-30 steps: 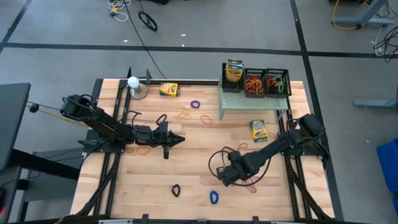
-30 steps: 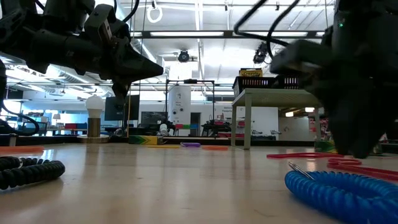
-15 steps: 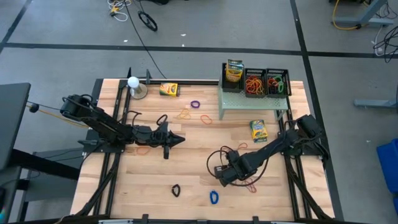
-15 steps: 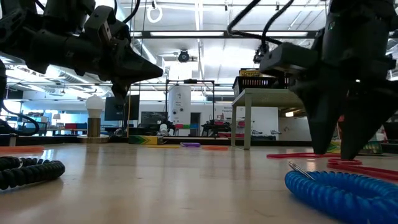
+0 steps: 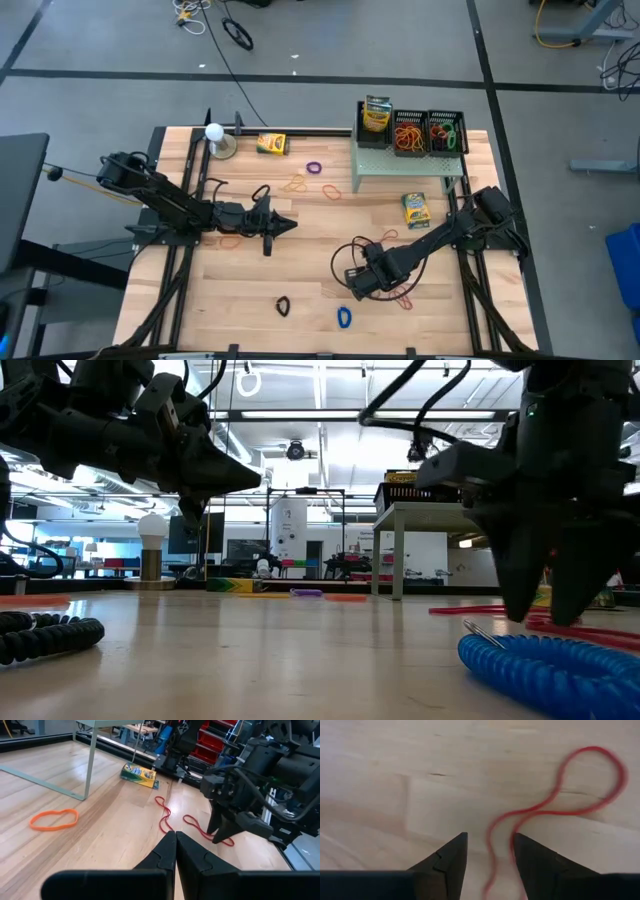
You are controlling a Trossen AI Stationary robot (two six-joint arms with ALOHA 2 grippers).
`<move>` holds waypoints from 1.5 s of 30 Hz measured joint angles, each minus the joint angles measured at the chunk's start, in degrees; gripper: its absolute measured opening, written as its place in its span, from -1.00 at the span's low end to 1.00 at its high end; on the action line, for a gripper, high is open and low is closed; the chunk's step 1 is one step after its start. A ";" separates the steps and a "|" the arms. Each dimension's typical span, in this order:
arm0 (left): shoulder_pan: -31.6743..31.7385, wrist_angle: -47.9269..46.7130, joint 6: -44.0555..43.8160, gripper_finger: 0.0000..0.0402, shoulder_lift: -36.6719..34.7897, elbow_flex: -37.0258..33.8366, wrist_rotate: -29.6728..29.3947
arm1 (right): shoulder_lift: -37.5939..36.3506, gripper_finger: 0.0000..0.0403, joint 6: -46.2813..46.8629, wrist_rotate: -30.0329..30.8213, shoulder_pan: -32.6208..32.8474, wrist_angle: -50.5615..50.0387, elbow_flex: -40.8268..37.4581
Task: Pick & Place Office Desk Supplies
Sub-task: Put the bottom left red rubber band into the middle black basket on the shelf
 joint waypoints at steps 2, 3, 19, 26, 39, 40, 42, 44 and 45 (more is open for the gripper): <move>0.00 -0.20 0.02 -0.93 0.00 0.00 0.00 | 0.41 -0.21 0.01 -0.66 0.00 -0.21 0.04; 0.00 -0.24 0.03 -0.93 0.00 -0.02 0.00 | 0.41 -0.24 0.04 -0.63 0.00 -0.41 0.04; 0.07 -0.28 0.26 -0.93 -0.04 -0.02 -2.75 | -2.45 -0.96 -7.09 0.04 -0.66 -1.41 0.60; 0.39 -0.22 0.57 -0.93 -0.04 -0.02 -3.00 | -10.87 -0.98 -8.09 4.20 -0.82 -8.15 2.73; 0.39 -0.24 1.36 -0.93 -0.04 -0.02 -2.99 | -20.95 -0.99 -13.04 16.22 -5.36 -43.94 21.81; 0.39 -0.24 1.41 -0.93 -0.04 0.00 -2.98 | -21.28 -0.99 -13.72 17.77 -6.25 -46.74 23.61; 0.39 -0.24 1.47 -0.93 -0.02 -0.02 -2.99 | -22.11 -0.99 -16.62 21.10 -8.64 -48.35 26.61; 0.39 -0.24 1.49 -0.93 -0.04 -0.02 -2.99 | -24.03 -0.99 -21.76 25.04 -11.93 -47.27 27.95; 0.39 -0.24 1.49 -0.93 -0.02 -0.02 -2.97 | -24.67 -0.99 -23.90 27.03 -13.85 -47.82 29.06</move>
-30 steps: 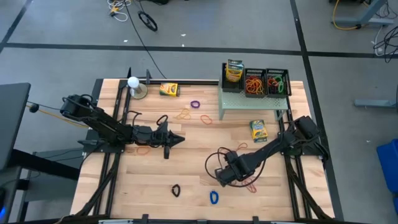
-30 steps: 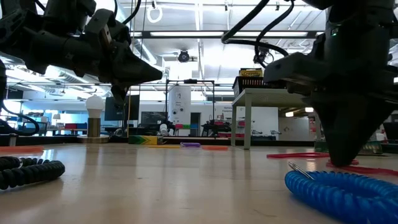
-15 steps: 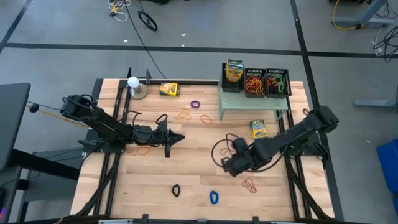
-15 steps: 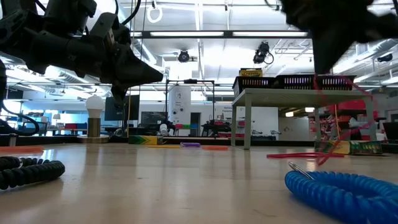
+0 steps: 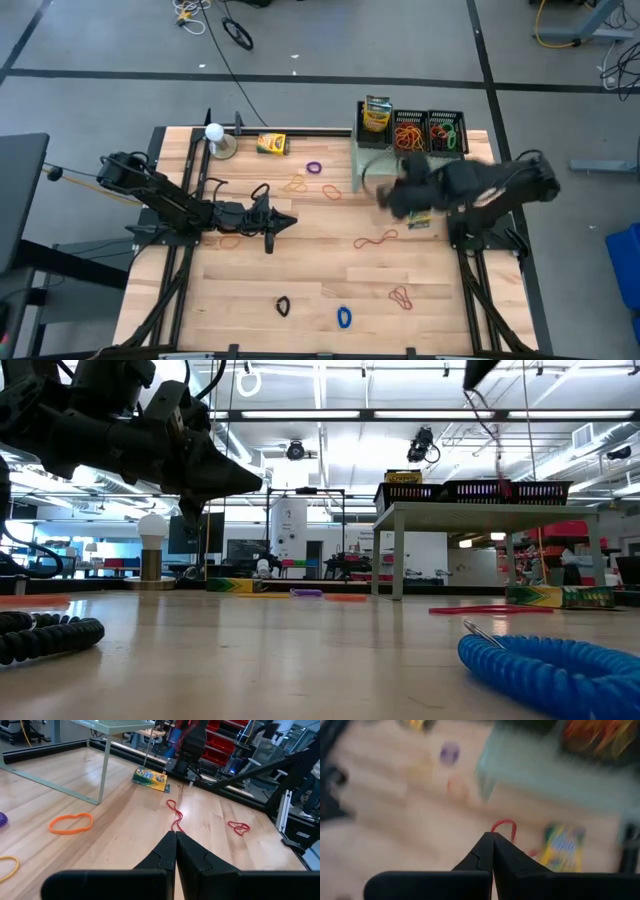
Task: Pick & Place Office Desk Supplies
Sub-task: Put the bottom left red rubber band into the middle black basket on the shelf, then put the violet spring keychain into the right black basket on the shelf
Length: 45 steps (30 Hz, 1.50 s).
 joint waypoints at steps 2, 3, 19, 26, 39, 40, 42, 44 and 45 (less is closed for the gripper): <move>0.00 0.05 0.00 -0.93 0.00 0.00 0.05 | -1.07 -0.99 -4.76 2.73 -4.18 -0.31 2.02; -0.03 0.06 0.00 -0.93 0.00 0.00 0.22 | -1.64 -0.99 -7.58 4.10 -6.35 -0.13 2.49; -0.09 0.07 -0.92 -0.93 0.02 0.00 -0.91 | -4.42 -0.99 -55.09 0.82 -44.01 17.47 2.69; -0.04 0.04 -1.68 -0.93 0.02 0.00 -3.14 | -4.38 -0.99 -61.66 -7.18 -51.80 22.33 -5.35; 0.00 0.04 -6.38 -0.93 0.02 0.01 -7.28 | -4.38 -0.88 -62.53 -18.91 -56.10 24.08 -16.47; 0.00 0.04 -7.00 -0.93 0.02 0.00 -7.52 | -4.38 -0.84 -62.55 -19.00 -56.14 24.14 -16.83; 0.00 0.31 -8.27 -0.93 0.02 0.00 -7.54 | -4.38 -0.75 -62.87 -19.13 -56.14 24.13 -17.08; 0.00 0.82 -9.90 -0.93 0.02 0.00 -7.54 | -4.45 -0.65 -63.04 -19.16 -56.12 24.35 -17.08; -0.01 0.98 -11.27 -0.93 0.02 0.02 -7.53 | -4.54 -0.60 -63.15 -19.23 -56.14 24.33 -17.08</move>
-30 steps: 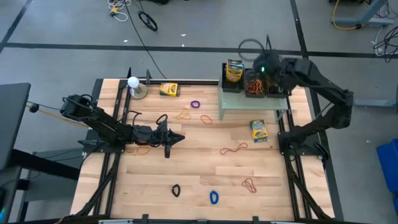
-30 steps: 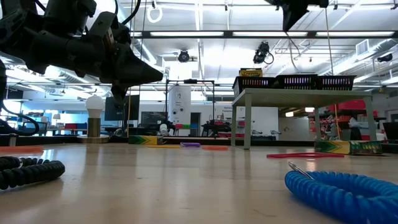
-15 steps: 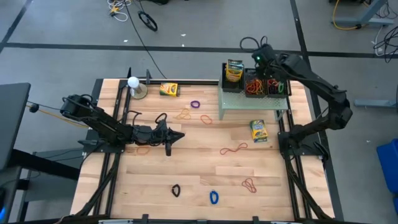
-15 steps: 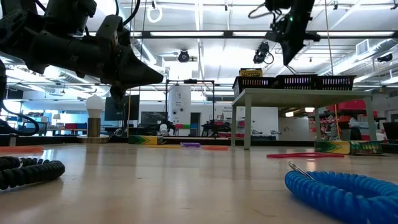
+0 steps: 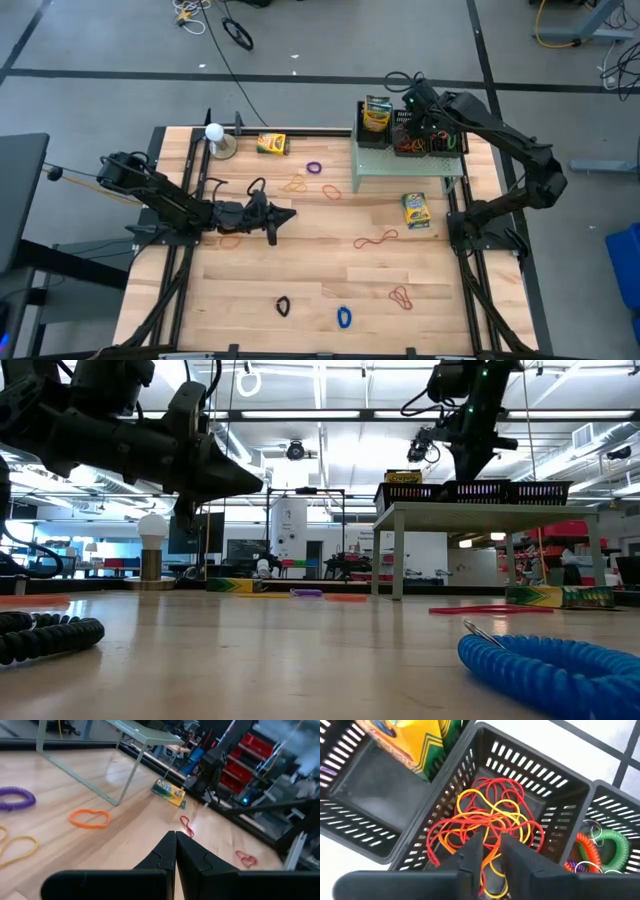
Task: Pick & Place Office Desk Supplies
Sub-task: Put the violet spring keychain into the right black basket on the shelf
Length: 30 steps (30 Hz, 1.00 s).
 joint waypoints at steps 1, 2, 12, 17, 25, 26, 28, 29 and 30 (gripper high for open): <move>0.00 0.13 -1.36 -0.93 0.00 0.00 0.00 | -0.07 -0.55 -0.29 0.00 0.00 0.00 0.00; -0.01 0.29 -2.61 -0.93 0.00 0.00 0.01 | -0.08 -0.50 -0.50 -0.12 0.00 -0.18 0.18; 0.01 1.17 -6.13 -0.93 0.00 3.28 -0.54 | -3.67 -0.38 -9.86 -5.74 1.27 0.92 5.96; 1.56 1.25 -3.87 -0.93 0.00 7.29 -1.04 | -12.64 -0.73 -11.95 -9.53 6.57 8.99 -2.37; 8.09 -11.81 -7.26 -0.96 0.00 14.76 -1.09 | -27.86 -0.86 -3.13 -10.17 17.91 31.93 -23.54; 8.98 -15.93 -7.98 -0.97 0.00 16.16 -1.08 | -29.12 -0.85 -2.43 -10.25 19.36 33.80 -25.44; 10.72 -25.36 -8.73 -0.97 0.00 19.21 -0.34 | -30.88 -0.84 -2.30 -10.24 22.17 36.02 -27.95; 11.59 -30.35 -8.97 -0.97 0.00 20.96 0.30 | -31.50 -0.84 -2.20 -10.21 23.52 36.27 -28.64; 12.28 -35.35 -9.21 -0.98 0.00 22.90 0.69 | -31.94 -0.86 -2.21 -10.21 24.79 36.25 -28.96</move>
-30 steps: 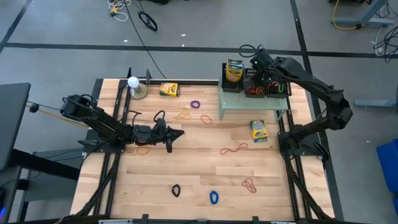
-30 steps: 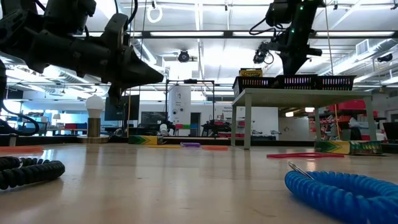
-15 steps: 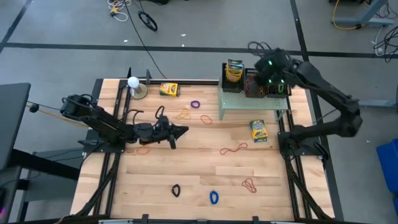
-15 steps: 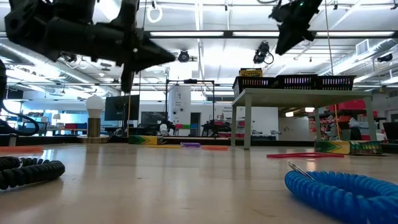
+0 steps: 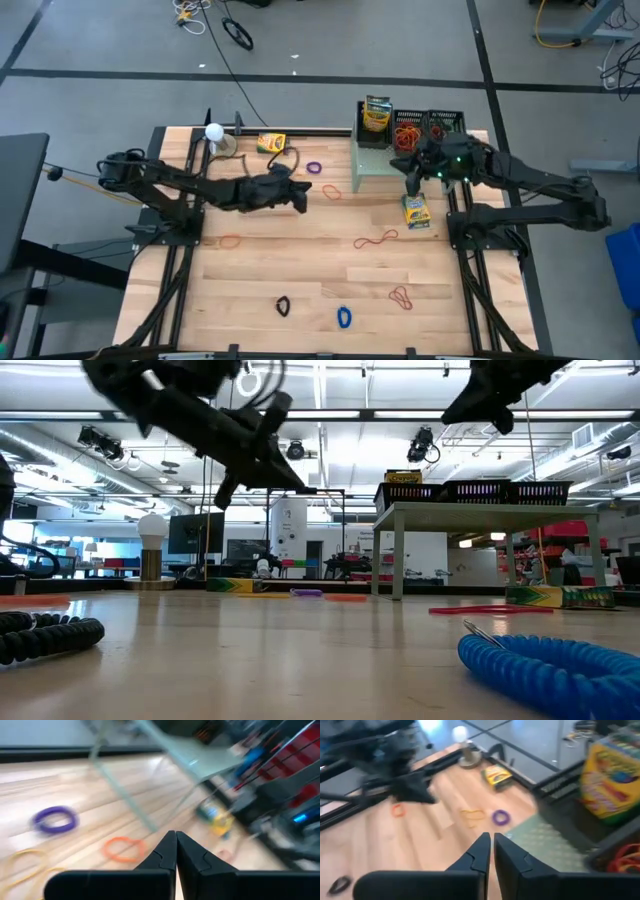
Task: Pick & Place Office Desk Supplies
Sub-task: Put the violet spring keychain into the right black basket on the shelf
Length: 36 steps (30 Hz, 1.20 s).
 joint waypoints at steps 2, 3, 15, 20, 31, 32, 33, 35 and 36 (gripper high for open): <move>1.05 -9.78 0.64 -0.98 0.00 4.03 0.90 | -0.45 -0.91 -0.20 0.02 2.44 -0.03 0.00; 1.38 -14.30 2.30 -0.98 0.00 5.94 1.37 | -0.50 -0.94 -0.45 0.04 3.63 0.04 0.00; 5.23 -54.86 0.87 -0.97 -1.22 18.52 8.25 | -0.39 -0.98 -4.46 7.80 14.53 9.19 -4.81; 3.91 -51.35 -0.36 -0.98 -4.80 12.34 13.00 | -0.24 -0.97 -3.58 9.87 17.27 14.67 -8.13; 10.68 -37.82 9.86 -0.91 -9.43 -0.49 24.74 | 3.20 -0.99 4.31 27.38 25.04 15.53 -7.68; 11.33 -37.35 11.60 -0.89 -9.44 -0.49 24.84 | 4.23 -0.99 6.15 28.29 25.74 15.67 -7.27; 11.89 -36.72 13.04 -0.87 -9.44 -0.47 24.91 | 5.31 -0.99 7.55 29.48 26.45 15.75 -6.79; 12.84 -35.36 15.64 -0.83 -9.44 -0.47 24.90 | 7.96 -0.99 9.31 32.14 28.04 15.42 -5.78; 13.36 -34.41 16.45 -0.81 -9.44 -0.47 25.04 | 9.25 -0.99 9.92 33.63 28.64 15.49 -5.09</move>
